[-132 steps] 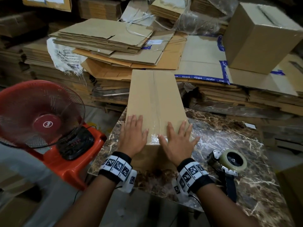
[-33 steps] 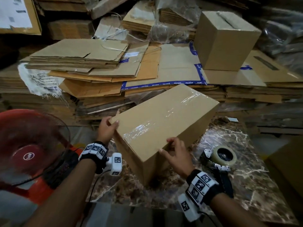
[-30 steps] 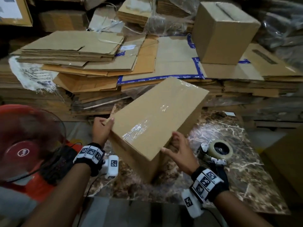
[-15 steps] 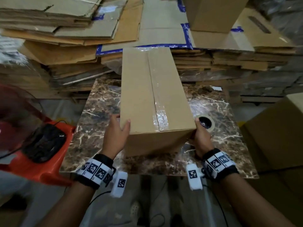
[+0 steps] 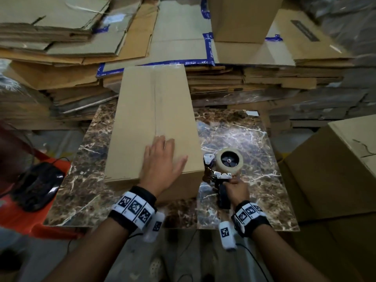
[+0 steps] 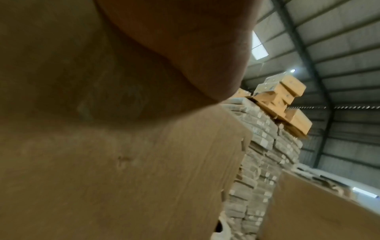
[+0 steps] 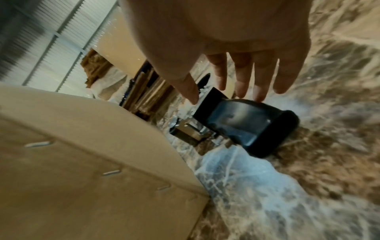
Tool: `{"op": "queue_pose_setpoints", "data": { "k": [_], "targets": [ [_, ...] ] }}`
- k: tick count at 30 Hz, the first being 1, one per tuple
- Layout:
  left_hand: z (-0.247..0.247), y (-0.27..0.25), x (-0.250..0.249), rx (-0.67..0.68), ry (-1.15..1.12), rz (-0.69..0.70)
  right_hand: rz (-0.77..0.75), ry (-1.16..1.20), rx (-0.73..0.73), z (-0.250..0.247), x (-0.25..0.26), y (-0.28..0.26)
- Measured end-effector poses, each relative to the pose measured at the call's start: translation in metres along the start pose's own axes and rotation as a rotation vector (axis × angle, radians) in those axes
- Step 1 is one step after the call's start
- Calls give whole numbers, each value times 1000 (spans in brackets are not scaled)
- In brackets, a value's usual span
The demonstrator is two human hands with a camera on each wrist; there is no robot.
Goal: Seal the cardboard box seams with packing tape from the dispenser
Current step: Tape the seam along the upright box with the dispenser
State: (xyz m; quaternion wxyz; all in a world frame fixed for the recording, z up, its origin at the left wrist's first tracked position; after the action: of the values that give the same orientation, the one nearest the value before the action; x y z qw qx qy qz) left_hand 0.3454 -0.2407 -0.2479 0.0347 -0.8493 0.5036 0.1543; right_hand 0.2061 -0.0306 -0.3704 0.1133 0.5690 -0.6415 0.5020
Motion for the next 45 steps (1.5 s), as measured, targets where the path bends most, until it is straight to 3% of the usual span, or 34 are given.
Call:
{"op": "queue_pose_setpoints", "data": {
  "k": [4, 8, 13, 18, 24, 29, 32, 34, 37, 39, 42, 45],
  "targets": [
    [6, 0, -6, -18, 87, -39, 111, 85, 190, 7, -28, 28],
    [5, -2, -7, -78, 87, -21, 226, 344, 311, 13, -31, 43],
    [2, -3, -6, -68, 113, -4, 422, 675, 800, 16, -18, 46],
    [1, -1, 10, -75, 105, 7, 462, 685, 900, 2, 12, 47],
    [-6, 5, 38, -106, 74, 20, 271, 523, 883, -11, 45, 23],
    [-8, 8, 49, -120, -29, 0, -218, 243, 677, -37, 99, 1],
    [-12, 12, 51, -119, -280, -94, -434, 52, 595, -55, 145, -24],
    [-20, 15, 52, -127, -609, -200, -541, -26, 608, -61, 169, -43],
    [-44, 19, 52, -186, -1231, -393, -572, -40, 712, -58, 195, -70],
    [-59, 20, 48, -79, -1582, -482, -565, -58, 786, -50, 208, -85],
    [-77, 14, 48, 111, -1963, -473, -601, -112, 851, -32, 224, -106],
    [-86, 5, 61, 183, -2145, -452, -652, -169, 903, -14, 236, -120]
  ]
}}
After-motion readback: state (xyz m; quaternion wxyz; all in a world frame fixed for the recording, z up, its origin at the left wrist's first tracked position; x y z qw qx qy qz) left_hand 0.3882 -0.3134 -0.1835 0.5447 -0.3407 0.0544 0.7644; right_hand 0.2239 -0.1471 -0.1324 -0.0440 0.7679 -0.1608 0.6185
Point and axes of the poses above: each hand's wrist, its own y-axis towards the middle knuckle, its own z-axis out of the palm, x = y × z, the point moved 1 cm from there along y, towards the middle knuckle, and after that the axes turned 3 degrees about x, right-handed, at the moved point
